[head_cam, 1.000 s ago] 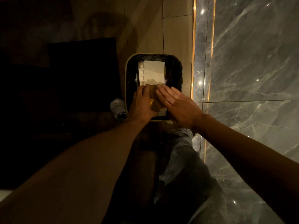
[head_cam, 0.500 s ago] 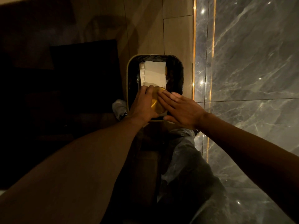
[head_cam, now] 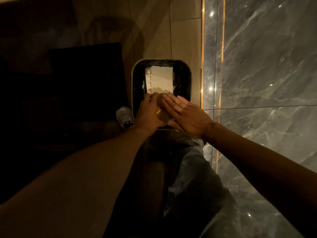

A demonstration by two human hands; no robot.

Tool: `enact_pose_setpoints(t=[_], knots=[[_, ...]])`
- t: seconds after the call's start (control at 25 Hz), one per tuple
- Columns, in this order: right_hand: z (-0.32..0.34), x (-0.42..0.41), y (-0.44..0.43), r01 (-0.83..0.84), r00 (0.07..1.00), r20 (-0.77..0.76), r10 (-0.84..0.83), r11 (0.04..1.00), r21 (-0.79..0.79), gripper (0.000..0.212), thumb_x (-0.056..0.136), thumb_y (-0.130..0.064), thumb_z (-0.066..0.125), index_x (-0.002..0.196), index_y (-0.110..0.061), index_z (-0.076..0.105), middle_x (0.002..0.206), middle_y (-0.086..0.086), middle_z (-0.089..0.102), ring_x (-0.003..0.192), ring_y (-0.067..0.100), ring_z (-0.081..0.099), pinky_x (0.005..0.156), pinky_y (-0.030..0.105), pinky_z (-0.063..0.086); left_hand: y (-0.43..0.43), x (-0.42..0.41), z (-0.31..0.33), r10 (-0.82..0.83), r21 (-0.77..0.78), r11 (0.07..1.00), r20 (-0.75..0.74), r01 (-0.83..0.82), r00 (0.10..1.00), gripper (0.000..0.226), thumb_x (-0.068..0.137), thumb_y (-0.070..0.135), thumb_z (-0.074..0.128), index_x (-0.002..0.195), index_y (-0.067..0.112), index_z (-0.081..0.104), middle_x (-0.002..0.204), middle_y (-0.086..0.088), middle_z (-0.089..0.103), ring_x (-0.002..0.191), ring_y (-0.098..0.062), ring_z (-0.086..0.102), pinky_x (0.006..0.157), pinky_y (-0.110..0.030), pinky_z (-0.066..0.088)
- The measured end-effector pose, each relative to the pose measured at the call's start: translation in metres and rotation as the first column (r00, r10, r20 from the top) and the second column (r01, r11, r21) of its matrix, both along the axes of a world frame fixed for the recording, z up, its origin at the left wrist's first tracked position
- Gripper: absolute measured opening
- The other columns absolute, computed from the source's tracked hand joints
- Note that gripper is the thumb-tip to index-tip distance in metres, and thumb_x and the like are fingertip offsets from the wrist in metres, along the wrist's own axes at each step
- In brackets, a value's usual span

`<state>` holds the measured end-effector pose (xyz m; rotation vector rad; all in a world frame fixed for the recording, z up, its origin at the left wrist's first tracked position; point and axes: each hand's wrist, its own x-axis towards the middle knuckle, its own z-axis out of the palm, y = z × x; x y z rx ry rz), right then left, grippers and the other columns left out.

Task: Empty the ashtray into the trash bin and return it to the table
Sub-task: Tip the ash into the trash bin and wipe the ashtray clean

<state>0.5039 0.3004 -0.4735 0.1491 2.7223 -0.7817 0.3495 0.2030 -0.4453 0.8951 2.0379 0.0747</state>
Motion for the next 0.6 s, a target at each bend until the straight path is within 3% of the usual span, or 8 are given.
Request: enact_pose_setpoints(t=[0.6], knots=[[-0.0017, 0.0008, -0.0047, 0.005, 1.000, 0.009, -0.005, 1.000, -0.013, 0.074, 0.099, -0.056, 0.007, 0.150, -0.004, 0.018, 0.158, 0.018, 0.020, 0.147, 0.028, 0.013, 0.119, 0.044, 0.020, 0.0037, -0.0009, 0.0022, -0.016, -0.008, 1.000, -0.008, 0.016, 1.000, 0.110, 0.052, 0.034, 0.091, 0.143, 0.012, 0.033, 0.140, -0.010, 0.037, 0.127, -0.030, 0.044, 0.101, -0.041, 0.044]])
